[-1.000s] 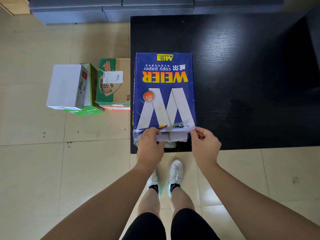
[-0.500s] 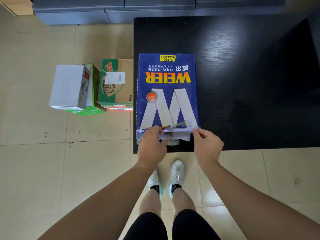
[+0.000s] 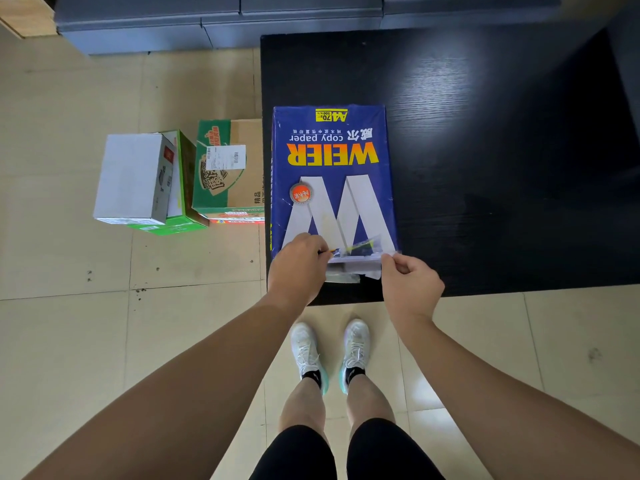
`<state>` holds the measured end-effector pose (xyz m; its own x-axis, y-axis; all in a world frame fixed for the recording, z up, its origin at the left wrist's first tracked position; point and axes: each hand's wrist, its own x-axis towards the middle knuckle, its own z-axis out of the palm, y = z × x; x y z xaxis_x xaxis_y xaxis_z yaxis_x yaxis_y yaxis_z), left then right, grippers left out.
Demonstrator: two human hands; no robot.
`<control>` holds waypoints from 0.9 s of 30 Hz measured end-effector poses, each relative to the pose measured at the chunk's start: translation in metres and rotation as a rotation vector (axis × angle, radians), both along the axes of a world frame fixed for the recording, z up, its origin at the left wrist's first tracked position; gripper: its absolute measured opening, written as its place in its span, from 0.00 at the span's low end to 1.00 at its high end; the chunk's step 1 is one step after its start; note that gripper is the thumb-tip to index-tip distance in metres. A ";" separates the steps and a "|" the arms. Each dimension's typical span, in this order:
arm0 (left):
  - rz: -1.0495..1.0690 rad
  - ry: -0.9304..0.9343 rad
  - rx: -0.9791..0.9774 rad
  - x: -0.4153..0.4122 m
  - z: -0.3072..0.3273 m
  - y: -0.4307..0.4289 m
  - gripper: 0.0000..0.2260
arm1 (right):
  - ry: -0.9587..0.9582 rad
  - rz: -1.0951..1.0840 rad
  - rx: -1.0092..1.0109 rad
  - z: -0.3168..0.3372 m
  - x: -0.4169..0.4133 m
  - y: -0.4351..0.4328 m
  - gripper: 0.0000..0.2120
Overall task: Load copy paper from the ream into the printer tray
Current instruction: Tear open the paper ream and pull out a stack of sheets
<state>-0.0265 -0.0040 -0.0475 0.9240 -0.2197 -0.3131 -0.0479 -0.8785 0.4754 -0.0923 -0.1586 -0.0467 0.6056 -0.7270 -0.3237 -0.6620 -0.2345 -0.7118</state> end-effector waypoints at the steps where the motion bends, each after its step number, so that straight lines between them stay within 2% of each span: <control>1: 0.002 0.003 -0.002 0.001 0.000 0.000 0.09 | 0.001 -0.015 0.003 -0.001 0.000 0.000 0.09; 10: 0.049 0.025 -0.050 -0.002 0.003 0.001 0.07 | 0.038 -0.062 0.015 -0.008 0.003 -0.002 0.07; 16: 0.060 0.022 -0.060 -0.004 0.002 0.001 0.07 | 0.089 -0.036 0.167 -0.015 0.004 -0.009 0.08; 19: 0.066 0.026 -0.063 -0.007 0.004 0.002 0.07 | 0.134 0.019 0.219 -0.012 -0.006 -0.015 0.12; 23: 0.059 0.038 -0.067 -0.012 0.006 0.004 0.07 | 0.175 0.067 0.275 -0.008 -0.025 -0.024 0.07; 27: 0.051 0.035 -0.077 -0.017 0.007 0.007 0.06 | 0.169 0.054 0.297 -0.007 -0.032 -0.026 0.07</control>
